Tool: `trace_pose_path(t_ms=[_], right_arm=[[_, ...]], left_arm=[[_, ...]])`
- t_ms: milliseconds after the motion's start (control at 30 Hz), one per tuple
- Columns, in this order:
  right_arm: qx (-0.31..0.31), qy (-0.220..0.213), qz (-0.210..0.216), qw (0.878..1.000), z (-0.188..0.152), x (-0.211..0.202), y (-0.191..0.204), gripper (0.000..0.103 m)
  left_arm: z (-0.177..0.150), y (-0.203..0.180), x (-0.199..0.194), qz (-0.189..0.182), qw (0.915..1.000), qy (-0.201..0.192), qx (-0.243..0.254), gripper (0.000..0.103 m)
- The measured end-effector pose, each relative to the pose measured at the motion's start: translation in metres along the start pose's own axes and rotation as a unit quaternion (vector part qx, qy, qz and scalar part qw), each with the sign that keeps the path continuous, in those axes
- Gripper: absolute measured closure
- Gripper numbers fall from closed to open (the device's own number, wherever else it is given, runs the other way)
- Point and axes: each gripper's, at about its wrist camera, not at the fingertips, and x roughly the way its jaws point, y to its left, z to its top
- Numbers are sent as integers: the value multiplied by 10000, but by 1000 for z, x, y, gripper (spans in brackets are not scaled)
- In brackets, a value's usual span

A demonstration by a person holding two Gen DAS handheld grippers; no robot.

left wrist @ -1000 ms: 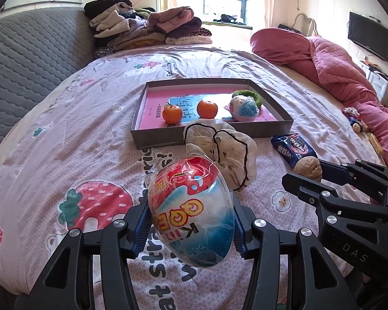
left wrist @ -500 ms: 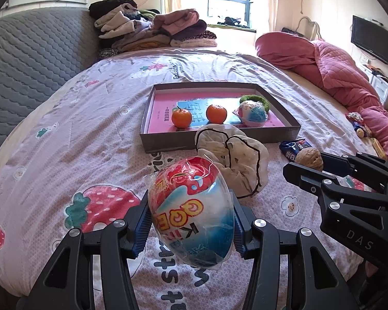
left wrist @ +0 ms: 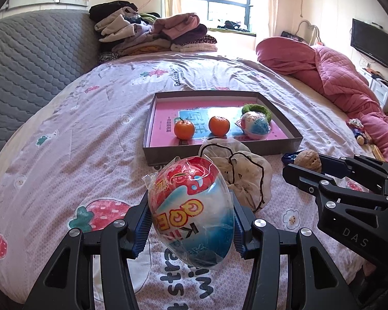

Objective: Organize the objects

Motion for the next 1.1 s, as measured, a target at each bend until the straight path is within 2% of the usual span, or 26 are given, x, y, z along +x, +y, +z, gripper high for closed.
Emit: trace_pose_path(t_ms=[1100], right_arm=[[317, -336, -158, 9988, 51, 1, -38, 66]], left_arm=[[65, -4, 33, -71, 9999, -110, -76, 49]])
